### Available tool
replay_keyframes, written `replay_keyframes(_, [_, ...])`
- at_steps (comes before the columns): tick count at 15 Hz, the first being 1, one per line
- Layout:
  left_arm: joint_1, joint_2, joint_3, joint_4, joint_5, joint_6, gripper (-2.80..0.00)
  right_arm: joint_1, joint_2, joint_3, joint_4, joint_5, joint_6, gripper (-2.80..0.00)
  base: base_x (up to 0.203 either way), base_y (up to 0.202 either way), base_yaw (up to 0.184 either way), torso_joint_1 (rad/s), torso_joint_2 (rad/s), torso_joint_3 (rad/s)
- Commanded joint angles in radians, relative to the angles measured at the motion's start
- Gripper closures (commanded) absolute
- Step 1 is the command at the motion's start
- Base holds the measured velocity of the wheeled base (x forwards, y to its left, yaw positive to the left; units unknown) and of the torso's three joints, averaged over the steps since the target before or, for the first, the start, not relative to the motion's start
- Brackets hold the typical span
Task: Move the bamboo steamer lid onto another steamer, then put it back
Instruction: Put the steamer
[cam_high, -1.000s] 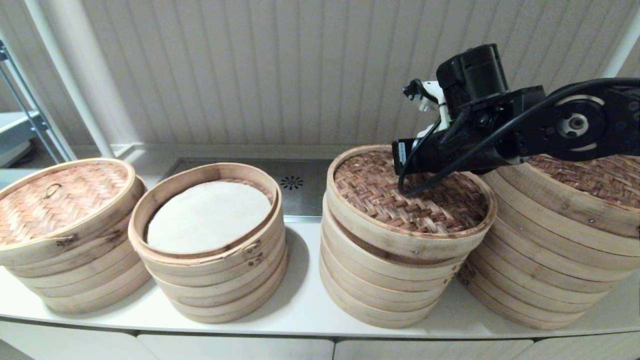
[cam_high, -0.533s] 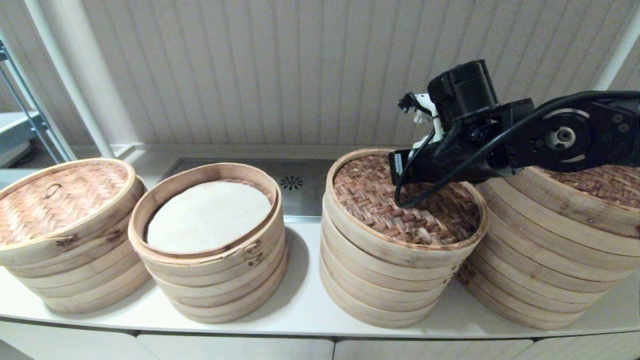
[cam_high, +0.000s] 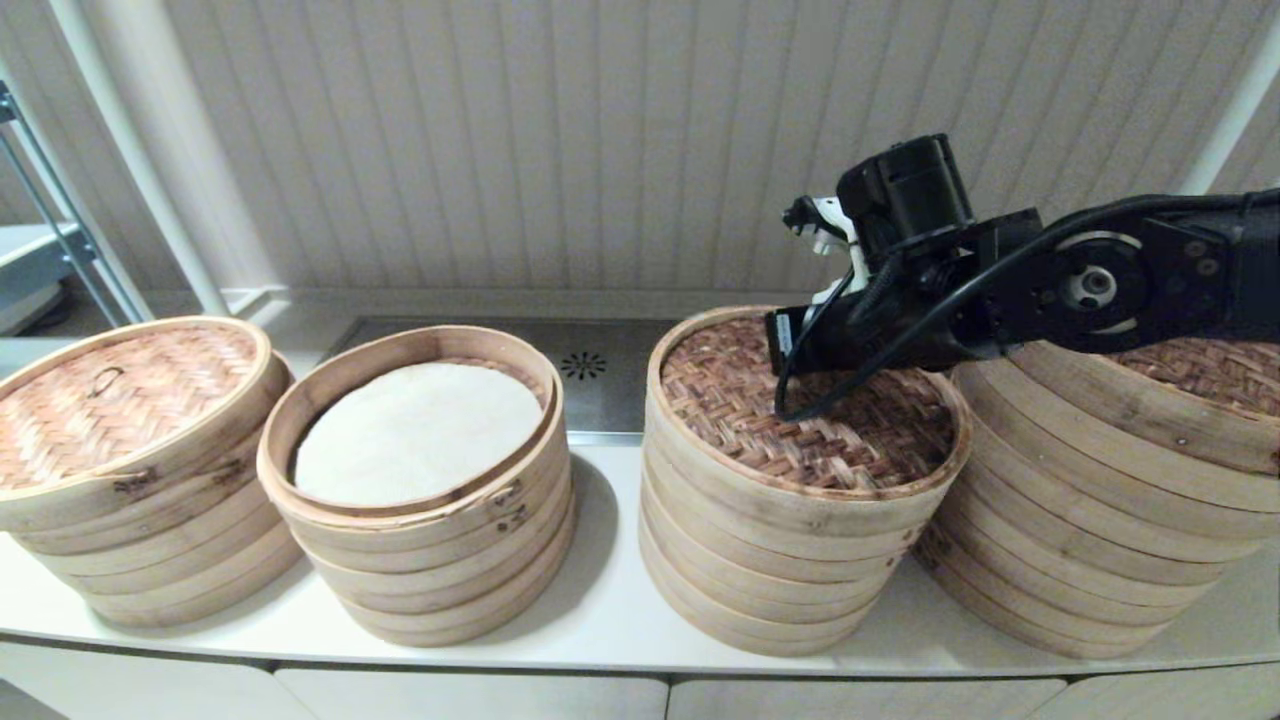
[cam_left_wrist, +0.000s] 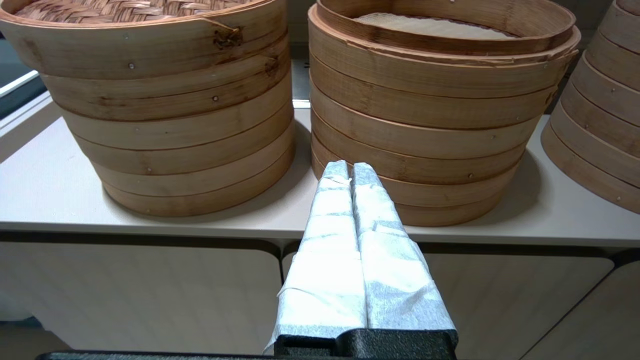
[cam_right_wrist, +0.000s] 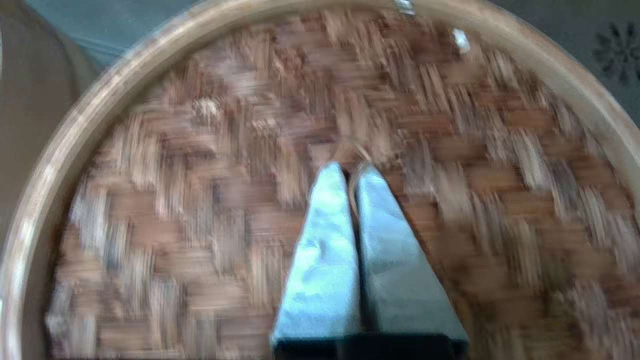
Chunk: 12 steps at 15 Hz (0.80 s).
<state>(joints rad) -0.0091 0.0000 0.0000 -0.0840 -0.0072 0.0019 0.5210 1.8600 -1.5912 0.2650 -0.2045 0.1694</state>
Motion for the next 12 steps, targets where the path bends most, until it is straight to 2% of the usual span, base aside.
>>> replay_keyframes(1, [0.000,0.002,0.032,0.000,0.000,0.000,0.00,0.008,0.011,-0.013,0.002,-0.001,0.001,0.00,0.000,0.000,0.000,0.000,0.00,0.000])
replay_keyframes(7, [0.000,0.002,0.032,-0.001,0.000,0.000,0.00,0.013,0.010,-0.018,0.002,-0.023,0.006,0.00,0.000,0.000,0.000,0.000,0.00,0.000])
replay_keyframes(8, [0.000,0.002,0.032,0.000,0.000,0.000,0.00,0.007,0.005,-0.013,0.002,-0.033,0.008,-2.80,0.000,0.000,0.000,0.000,0.00,0.000])
replay_keyframes(12, [0.000,0.002,0.032,0.000,0.000,0.000,0.00,0.000,-0.061,-0.001,0.003,-0.036,0.009,-2.80,0.000,0.000,0.000,0.000,0.00,0.000])
